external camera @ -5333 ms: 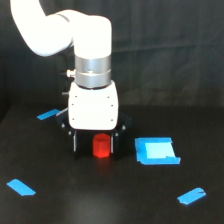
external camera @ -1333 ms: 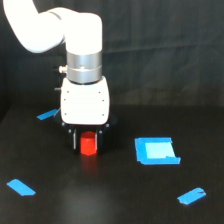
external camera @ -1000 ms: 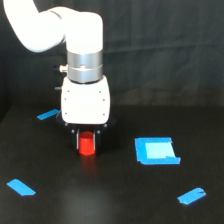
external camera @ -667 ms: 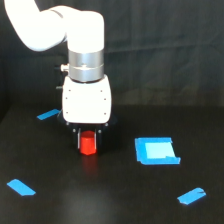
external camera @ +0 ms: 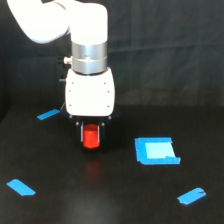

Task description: Pick up the red object from the table

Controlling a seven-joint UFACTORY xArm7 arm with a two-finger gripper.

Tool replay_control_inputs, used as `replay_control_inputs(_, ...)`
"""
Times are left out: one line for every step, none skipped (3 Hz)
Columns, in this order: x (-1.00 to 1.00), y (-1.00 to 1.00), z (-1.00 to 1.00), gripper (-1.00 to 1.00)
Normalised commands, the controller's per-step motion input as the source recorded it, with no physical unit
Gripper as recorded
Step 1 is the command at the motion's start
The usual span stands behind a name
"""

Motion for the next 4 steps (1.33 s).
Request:
replay_control_inputs(0.05, -0.02, 0.98, -1.00)
replay_control_inputs(0.08, -0.07, 0.94, -1.00)
replay_control_inputs(0.15, -0.03, 1.00, -0.99)
replay_control_inputs(0.03, -0.01, 0.94, -0.94)
